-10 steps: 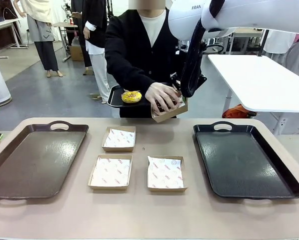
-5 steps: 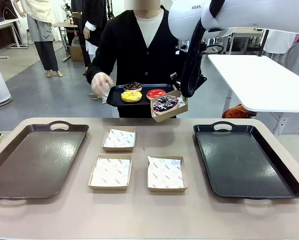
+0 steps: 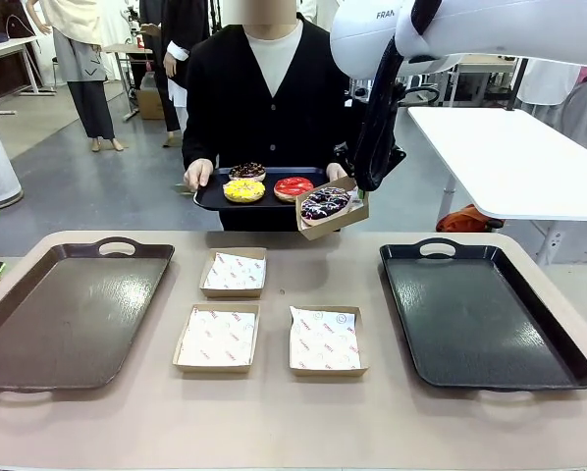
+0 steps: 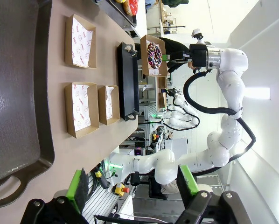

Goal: Individually package the donuts and arrange them on the tray.
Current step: Place the picked Paper togo box on the Handle tray while simultaneously picking up another Paper togo box from the table with the other hand.

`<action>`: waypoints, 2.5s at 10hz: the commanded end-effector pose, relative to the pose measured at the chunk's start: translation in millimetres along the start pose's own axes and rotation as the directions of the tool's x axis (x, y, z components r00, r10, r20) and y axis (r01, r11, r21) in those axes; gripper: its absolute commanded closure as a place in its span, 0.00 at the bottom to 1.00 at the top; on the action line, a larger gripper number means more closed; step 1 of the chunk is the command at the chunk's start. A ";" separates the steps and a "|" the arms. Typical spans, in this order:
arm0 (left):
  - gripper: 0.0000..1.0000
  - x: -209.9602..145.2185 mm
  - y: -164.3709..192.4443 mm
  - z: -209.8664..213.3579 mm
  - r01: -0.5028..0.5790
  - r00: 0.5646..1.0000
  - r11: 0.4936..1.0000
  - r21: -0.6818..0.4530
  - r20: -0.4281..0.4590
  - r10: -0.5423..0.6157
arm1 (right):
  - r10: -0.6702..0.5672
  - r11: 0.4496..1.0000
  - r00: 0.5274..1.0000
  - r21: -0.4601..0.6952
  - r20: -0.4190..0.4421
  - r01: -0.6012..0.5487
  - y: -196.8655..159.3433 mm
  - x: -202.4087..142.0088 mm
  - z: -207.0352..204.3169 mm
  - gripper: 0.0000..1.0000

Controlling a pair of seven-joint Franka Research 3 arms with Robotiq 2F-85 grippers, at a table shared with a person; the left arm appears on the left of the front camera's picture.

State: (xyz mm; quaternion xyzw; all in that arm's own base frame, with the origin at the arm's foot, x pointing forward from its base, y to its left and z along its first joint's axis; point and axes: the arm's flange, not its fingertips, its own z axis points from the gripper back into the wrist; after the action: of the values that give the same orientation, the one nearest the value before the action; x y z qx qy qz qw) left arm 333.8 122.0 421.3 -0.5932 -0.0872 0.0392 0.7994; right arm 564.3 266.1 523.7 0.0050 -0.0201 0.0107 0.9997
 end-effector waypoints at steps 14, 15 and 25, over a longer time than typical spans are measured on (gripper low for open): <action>0.00 91.1 -173.6 -228.2 0.176 0.984 0.584 0.792 -0.128 -0.122 | -0.060 0.985 0.994 0.156 -0.091 0.074 -234.4 -46.8 -24.9 0.99; 0.00 98.3 -170.4 -251.8 0.189 0.981 0.542 0.819 -0.133 -0.141 | -0.067 0.981 0.992 0.172 -0.108 0.085 -239.2 -49.3 -39.8 0.99; 0.00 159.3 -62.1 -382.6 0.245 0.969 0.411 0.878 -0.238 -0.071 | -0.088 0.984 0.987 0.140 -0.132 0.107 -243.0 -47.0 -44.7 0.99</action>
State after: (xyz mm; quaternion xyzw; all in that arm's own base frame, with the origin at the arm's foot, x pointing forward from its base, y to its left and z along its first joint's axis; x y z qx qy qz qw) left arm 550.9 -223.4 389.2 -0.0852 -0.0324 -0.0557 0.9943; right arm 523.9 21.9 471.9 0.0841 0.0402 -0.0344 0.9951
